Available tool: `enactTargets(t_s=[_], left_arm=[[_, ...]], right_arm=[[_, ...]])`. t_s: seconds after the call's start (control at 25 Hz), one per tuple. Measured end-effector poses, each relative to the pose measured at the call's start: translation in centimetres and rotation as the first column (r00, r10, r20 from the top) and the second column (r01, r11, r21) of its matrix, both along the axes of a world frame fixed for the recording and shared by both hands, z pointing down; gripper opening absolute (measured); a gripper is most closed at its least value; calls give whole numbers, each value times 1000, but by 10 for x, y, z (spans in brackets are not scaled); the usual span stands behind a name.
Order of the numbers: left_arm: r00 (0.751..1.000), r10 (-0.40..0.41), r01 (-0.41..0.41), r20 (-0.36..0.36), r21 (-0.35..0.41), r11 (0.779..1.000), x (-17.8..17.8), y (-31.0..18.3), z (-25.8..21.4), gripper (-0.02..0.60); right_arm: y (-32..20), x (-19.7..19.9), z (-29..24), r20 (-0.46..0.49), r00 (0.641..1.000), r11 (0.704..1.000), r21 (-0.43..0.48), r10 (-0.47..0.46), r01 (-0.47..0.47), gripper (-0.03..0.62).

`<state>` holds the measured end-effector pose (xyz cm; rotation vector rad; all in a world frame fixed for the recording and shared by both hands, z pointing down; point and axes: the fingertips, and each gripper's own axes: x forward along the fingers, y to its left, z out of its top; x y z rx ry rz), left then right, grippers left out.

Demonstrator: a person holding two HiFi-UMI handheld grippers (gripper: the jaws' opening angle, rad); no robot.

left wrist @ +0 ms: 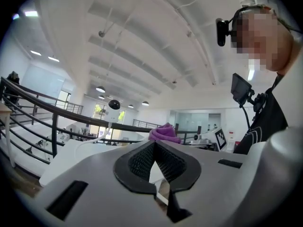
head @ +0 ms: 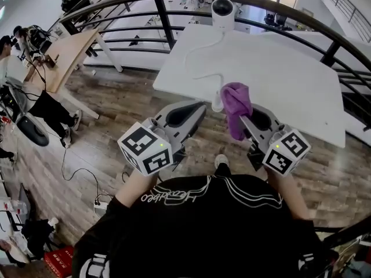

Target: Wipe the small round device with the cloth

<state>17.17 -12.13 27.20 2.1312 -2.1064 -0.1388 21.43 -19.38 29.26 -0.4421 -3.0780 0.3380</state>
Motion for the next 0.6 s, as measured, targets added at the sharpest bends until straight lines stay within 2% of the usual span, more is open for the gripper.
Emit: enactTargets(t_s=[0.36,0.6], left_arm=[[1000,13,-13,-1,17,1000,35,20,-10,8],[1000,14,-13,-19,11,1000,32,31,-10,9]], right_arm=[[29,30,-6,-2,1000,1000,5,3,-3,66],[40,27,-12,7,1000,1000,11,9,-9,66]])
